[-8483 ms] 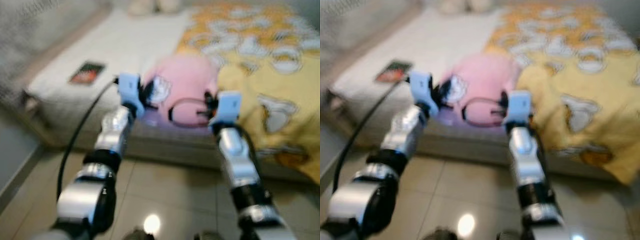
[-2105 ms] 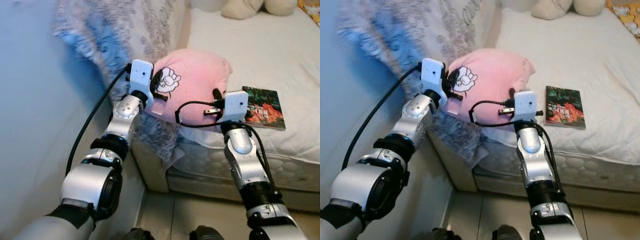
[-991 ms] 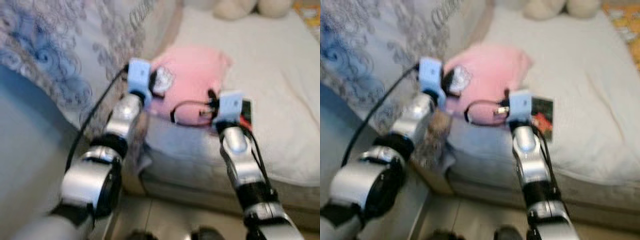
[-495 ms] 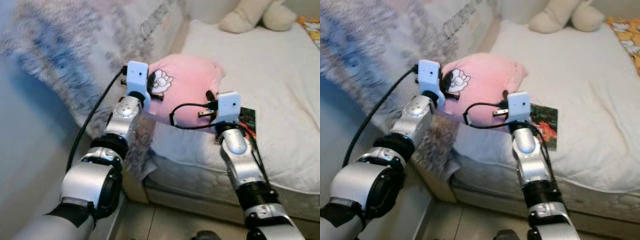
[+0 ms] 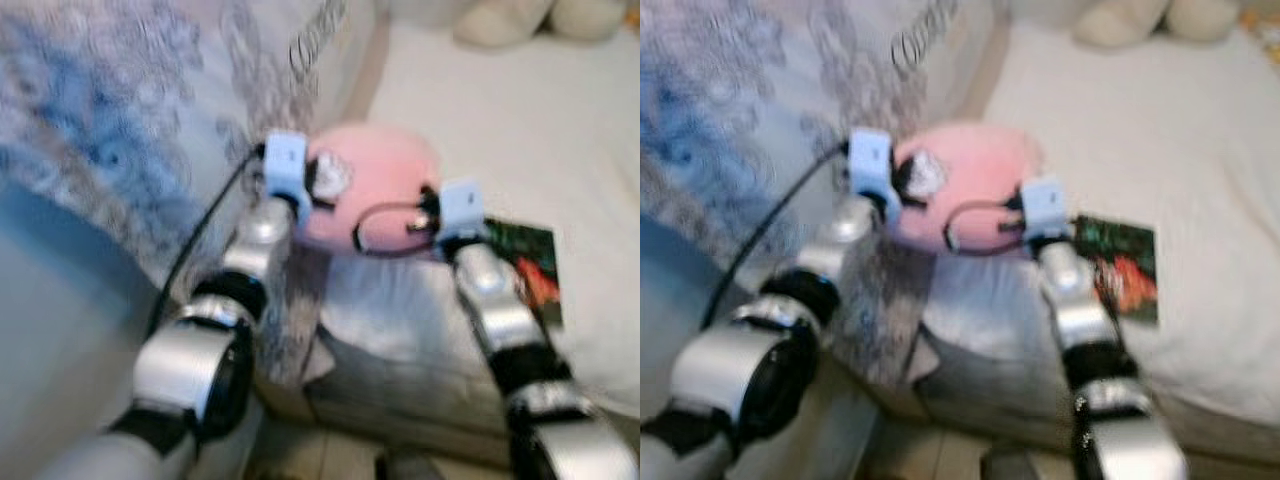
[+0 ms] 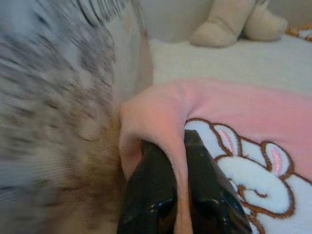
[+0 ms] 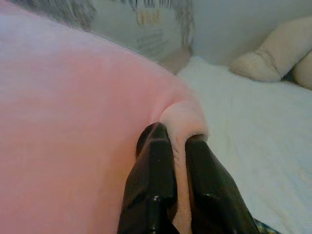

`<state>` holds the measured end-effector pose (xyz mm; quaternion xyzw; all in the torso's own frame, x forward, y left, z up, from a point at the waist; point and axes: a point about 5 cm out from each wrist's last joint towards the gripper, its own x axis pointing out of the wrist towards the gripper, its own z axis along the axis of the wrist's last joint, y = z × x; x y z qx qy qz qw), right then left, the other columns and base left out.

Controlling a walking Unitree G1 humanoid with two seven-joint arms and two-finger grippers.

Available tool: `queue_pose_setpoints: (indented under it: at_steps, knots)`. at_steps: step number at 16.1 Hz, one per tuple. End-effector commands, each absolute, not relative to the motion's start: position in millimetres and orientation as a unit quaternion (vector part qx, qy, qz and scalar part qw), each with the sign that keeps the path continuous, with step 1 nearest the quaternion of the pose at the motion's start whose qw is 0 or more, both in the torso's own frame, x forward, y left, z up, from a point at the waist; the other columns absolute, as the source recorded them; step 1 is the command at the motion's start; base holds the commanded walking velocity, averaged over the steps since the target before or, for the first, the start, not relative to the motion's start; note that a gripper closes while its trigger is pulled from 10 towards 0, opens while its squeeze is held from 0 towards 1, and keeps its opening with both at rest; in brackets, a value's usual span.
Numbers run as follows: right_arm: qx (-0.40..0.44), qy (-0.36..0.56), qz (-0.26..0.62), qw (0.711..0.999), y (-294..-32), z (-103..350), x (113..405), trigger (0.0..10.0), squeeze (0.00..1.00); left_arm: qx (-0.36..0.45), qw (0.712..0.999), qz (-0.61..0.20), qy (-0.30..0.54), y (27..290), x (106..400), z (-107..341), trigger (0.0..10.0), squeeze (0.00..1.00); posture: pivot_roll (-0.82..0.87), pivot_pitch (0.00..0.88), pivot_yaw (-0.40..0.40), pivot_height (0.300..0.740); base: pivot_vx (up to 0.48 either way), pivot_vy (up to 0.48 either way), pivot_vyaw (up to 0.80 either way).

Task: Clean up the room

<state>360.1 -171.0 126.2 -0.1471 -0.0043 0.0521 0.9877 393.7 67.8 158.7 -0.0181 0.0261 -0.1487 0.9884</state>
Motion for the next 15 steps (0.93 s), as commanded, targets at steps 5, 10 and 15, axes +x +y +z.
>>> queue_pose_setpoints:
  at_steps: [5, 10, 15]
  knots:
    - [-0.325, 0.074, 0.091, 0.938, -194.6, 129.0, 380.9, 10.0, 0.0, -0.051, 0.996, -0.057, 0.049, 80.5, 395.7, 151.5, 10.0, 0.0, -0.23, 0.067, 0.115, 0.719, 0.0, 0.0, 0.0]
    - [-0.353, 0.157, 0.114, 0.915, -187.6, 78.5, 360.2, 10.0, 0.0, 0.006, 0.993, -0.051, 0.106, 89.7, 383.9, 117.3, 10.0, 0.0, -0.22, 0.092, 0.106, 0.719, 0.0, 0.0, 0.0]
    - [-0.377, 0.163, 0.083, 0.908, -200.2, 78.5, 359.4, 10.0, 0.0, 0.024, 0.988, -0.113, 0.103, 54.7, 375.6, 113.9, 10.0, 0.18, -0.23, 0.092, 0.088, 0.719, 0.0, 0.0, 0.0]
